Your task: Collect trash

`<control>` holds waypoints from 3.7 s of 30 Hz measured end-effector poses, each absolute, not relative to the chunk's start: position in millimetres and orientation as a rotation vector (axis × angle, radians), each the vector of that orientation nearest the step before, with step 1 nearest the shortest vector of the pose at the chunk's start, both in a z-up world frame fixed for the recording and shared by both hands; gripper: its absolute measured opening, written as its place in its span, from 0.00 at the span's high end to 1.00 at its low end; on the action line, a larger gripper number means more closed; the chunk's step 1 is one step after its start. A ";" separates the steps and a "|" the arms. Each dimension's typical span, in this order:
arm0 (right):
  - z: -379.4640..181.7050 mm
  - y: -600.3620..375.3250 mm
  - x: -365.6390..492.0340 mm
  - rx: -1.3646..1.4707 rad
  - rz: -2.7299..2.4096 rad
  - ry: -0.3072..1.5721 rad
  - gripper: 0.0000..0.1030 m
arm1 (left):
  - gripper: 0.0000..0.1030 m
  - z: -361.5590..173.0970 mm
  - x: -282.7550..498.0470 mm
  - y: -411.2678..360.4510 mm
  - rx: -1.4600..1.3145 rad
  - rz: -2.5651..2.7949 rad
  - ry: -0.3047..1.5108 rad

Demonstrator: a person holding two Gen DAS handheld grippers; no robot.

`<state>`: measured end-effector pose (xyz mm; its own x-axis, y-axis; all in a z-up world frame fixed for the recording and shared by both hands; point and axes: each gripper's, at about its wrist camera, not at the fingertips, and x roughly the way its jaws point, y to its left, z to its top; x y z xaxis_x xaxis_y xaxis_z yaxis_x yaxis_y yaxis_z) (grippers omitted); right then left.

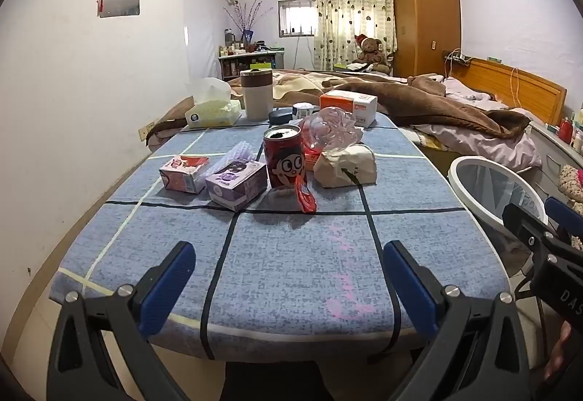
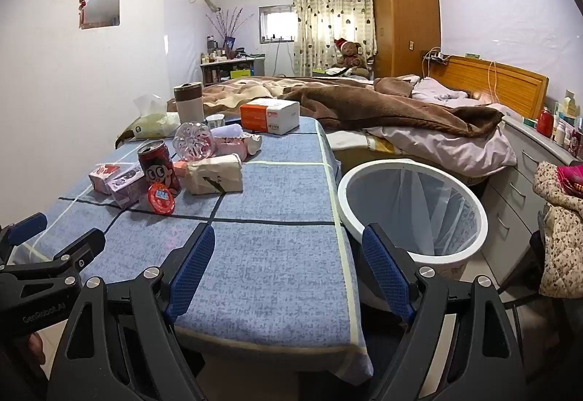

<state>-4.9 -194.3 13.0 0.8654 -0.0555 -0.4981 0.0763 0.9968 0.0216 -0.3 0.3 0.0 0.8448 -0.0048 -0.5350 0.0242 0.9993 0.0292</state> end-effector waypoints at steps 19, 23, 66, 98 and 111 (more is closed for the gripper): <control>13.6 -194.8 -4.9 0.040 -0.073 0.522 0.18 | 0.00 1.5 0.2 4.1 0.043 0.002 0.565; 12.7 -195.6 -5.0 0.041 -0.074 0.520 0.18 | 0.00 1.8 0.0 2.8 0.046 0.000 0.564; 17.1 -200.1 -6.9 0.040 -0.081 0.512 0.18 | 0.00 4.4 -2.1 -1.9 0.047 -0.004 0.563; 13.1 -198.6 4.8 0.032 -0.059 0.529 0.18 | 0.00 -2.5 12.4 10.1 0.027 -0.012 0.601; -8.9 -167.8 73.4 0.042 0.074 0.601 0.18 | 0.00 -10.6 75.0 86.0 -0.041 0.034 0.654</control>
<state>73.4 -167.8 -8.9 0.8221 0.0818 -0.5634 -0.0570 0.9965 0.0615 75.0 86.0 -10.6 0.7929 0.0186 -0.6091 -0.0446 0.9986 -0.0274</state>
